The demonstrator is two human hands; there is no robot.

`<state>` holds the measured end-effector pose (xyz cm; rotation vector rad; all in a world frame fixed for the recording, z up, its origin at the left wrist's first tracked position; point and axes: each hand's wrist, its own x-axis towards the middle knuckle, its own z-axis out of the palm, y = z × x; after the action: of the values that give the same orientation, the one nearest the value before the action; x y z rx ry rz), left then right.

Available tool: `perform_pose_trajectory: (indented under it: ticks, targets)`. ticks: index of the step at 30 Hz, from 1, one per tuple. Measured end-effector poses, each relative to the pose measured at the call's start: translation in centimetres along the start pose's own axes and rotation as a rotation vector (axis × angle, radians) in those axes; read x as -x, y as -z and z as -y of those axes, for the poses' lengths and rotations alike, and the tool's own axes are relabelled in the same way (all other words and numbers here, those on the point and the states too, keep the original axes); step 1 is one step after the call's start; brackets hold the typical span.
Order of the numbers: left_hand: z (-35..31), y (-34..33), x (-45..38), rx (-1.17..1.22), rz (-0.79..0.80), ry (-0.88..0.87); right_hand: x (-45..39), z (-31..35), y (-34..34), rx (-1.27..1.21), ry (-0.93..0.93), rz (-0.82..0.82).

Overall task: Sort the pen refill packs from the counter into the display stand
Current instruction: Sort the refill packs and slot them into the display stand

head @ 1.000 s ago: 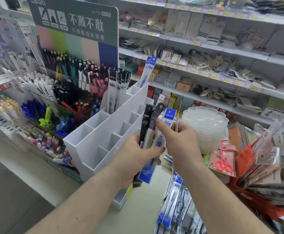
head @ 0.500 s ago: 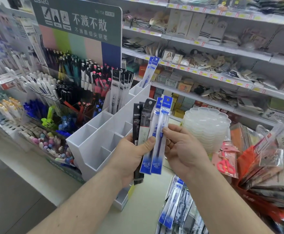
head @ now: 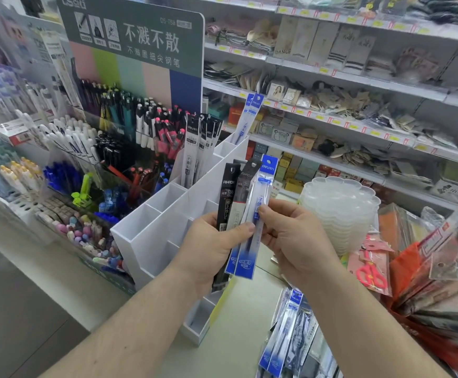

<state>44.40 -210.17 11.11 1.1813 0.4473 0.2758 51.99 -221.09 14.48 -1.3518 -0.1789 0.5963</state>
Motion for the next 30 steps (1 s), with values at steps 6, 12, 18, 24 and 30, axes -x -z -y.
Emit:
perform_pose_trajectory:
  ticks: [6, 12, 18, 24, 30]
  targets:
    - [-0.9, -0.2, -0.6, -0.029, -0.048, -0.066, -1.1, 1.2, -0.5, 0.115, -0.02, 0.046]
    - [-3.3, 0.5, -2.1, -0.041, -0.229, -0.18, -4.8, 3.5, -0.6, -0.039, -0.057, -0.069]
    - [-6.5, 1.4, -3.8, 0.034, -0.337, -0.231, -11.9, 6.0, -1.5, -0.148, -0.039, -0.273]
    - [-6.8, 1.6, -4.5, 0.068, -0.323, -0.195, -15.4, 7.6, -3.5, -0.19, -0.042, -0.334]
    - [-6.7, 2.2, -4.7, 0.09, -0.319, -0.178, -17.5, 8.6, -4.3, -0.36, -0.117, -0.436]
